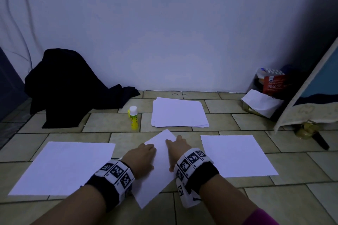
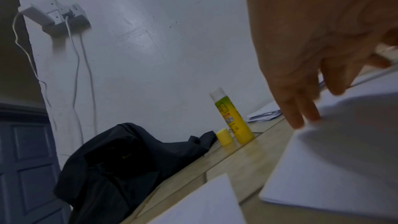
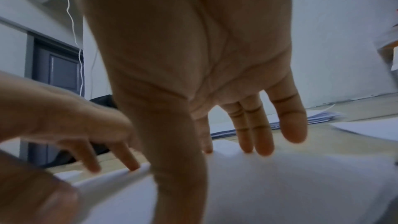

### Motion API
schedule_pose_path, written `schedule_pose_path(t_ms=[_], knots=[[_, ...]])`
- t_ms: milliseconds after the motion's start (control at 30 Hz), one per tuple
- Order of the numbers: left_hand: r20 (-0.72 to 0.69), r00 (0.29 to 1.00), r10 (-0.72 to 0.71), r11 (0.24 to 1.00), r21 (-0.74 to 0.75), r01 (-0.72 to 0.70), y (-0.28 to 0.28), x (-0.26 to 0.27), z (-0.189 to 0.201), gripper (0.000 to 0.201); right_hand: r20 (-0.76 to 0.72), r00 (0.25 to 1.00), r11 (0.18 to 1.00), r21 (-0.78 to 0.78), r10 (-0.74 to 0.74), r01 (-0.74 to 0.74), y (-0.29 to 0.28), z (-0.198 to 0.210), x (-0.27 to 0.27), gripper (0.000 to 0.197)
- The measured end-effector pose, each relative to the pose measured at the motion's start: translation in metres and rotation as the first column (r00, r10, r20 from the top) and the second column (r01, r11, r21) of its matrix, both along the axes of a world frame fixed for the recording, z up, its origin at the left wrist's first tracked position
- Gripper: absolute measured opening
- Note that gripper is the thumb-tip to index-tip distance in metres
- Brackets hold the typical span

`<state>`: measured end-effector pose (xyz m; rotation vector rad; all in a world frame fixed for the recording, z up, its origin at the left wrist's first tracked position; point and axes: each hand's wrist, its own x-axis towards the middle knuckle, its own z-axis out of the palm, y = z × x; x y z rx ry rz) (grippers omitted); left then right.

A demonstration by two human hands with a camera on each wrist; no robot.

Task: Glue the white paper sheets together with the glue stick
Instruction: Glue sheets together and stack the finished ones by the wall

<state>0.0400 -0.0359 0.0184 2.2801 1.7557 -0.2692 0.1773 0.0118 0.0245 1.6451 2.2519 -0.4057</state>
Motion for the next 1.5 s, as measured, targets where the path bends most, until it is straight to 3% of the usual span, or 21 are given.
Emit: schedule_pose_path(t_ms=[100, 167, 233, 300, 400, 500, 600, 700, 767, 933, 1067, 1167, 1267, 1333, 1400, 1500], knots=[[-0.065, 0.998, 0.0, 0.999, 0.037, 0.002, -0.001, -0.002, 0.003, 0.031, -0.022, 1.0, 0.997, 0.07, -0.017, 0.019, -0.004, -0.005, -0.014, 0.037], [-0.046, 0.999, 0.001, 1.0, 0.019, 0.0, 0.0, -0.006, 0.006, 0.032, -0.071, 0.995, 0.996, 0.04, -0.071, 0.074, -0.007, -0.012, -0.027, 0.043], [-0.034, 0.999, 0.002, 1.0, 0.019, -0.002, 0.0, -0.008, 0.009, 0.037, -0.098, 0.989, 0.994, -0.014, -0.108, 0.108, -0.008, -0.019, -0.04, 0.065], [-0.06, 0.998, 0.033, 0.999, 0.026, -0.031, 0.001, -0.01, 0.008, 0.058, -0.09, 0.993, 0.997, -0.037, -0.07, 0.067, -0.009, -0.021, -0.048, 0.082], [-0.087, 0.987, 0.137, 0.988, -0.066, -0.143, 0.003, -0.019, -0.002, 0.108, -0.123, 0.992, 1.0, -0.024, -0.01, 0.007, -0.01, -0.021, -0.053, 0.087], [-0.121, 0.979, 0.164, 0.965, -0.189, -0.184, 0.002, -0.026, -0.011, 0.118, -0.154, 0.982, 0.991, -0.064, 0.107, -0.118, -0.007, -0.02, -0.059, 0.096], [-0.085, 0.984, 0.154, 0.965, -0.2, -0.168, 0.002, -0.03, -0.018, 0.117, -0.219, 0.946, 0.951, -0.142, 0.239, -0.274, -0.007, -0.011, -0.058, 0.102], [-0.058, 0.985, 0.164, 0.963, -0.206, -0.172, 0.002, -0.033, -0.021, 0.118, -0.215, 0.93, 0.932, -0.143, 0.3, -0.333, -0.005, -0.01, -0.049, 0.1], [-0.065, 0.982, 0.178, 0.957, -0.221, -0.188, 0.001, -0.032, -0.02, 0.117, -0.168, 0.944, 0.94, -0.144, 0.284, -0.309, 0.002, -0.013, -0.038, 0.097], [-0.082, 0.979, 0.185, 0.955, -0.221, -0.199, 0.001, -0.033, -0.017, 0.115, -0.125, 0.989, 0.984, -0.15, 0.079, -0.097, 0.024, -0.009, 0.003, 0.09], [-0.099, 0.982, 0.16, 0.959, -0.221, -0.179, 0.0, -0.035, -0.015, 0.117, -0.093, 0.996, 0.991, -0.132, 0.014, -0.027, 0.033, -0.011, 0.013, 0.099], [-0.104, 0.98, 0.168, 0.968, -0.172, -0.185, 0.001, -0.036, -0.007, 0.105, -0.059, 0.998, 0.998, -0.055, 0.002, -0.006, 0.031, -0.009, 0.004, 0.105], [-0.115, 0.974, 0.197, 0.98, -0.008, -0.2, 0.003, -0.036, 0.004, 0.071, -0.01, 1.0, 0.996, 0.084, -0.014, 0.015, 0.022, -0.001, -0.006, 0.09], [-0.115, 0.974, 0.196, 0.98, 0.052, -0.192, 0.002, -0.035, 0.009, 0.055, 0.015, 0.999, 0.99, 0.134, 0.033, -0.034, 0.011, 0.002, -0.015, 0.066], [-0.049, 0.986, 0.162, 0.986, 0.05, -0.16, 0.002, -0.034, 0.007, 0.055, -0.051, 0.998, 0.991, 0.131, 0.027, -0.02, 0.0, -0.003, -0.026, 0.038], [-0.02, 0.995, 0.098, 0.995, -0.024, -0.099, 0.002, -0.031, 0.007, 0.058, -0.115, 0.993, 0.996, 0.083, -0.034, 0.043, -0.011, -0.01, -0.04, 0.034]])
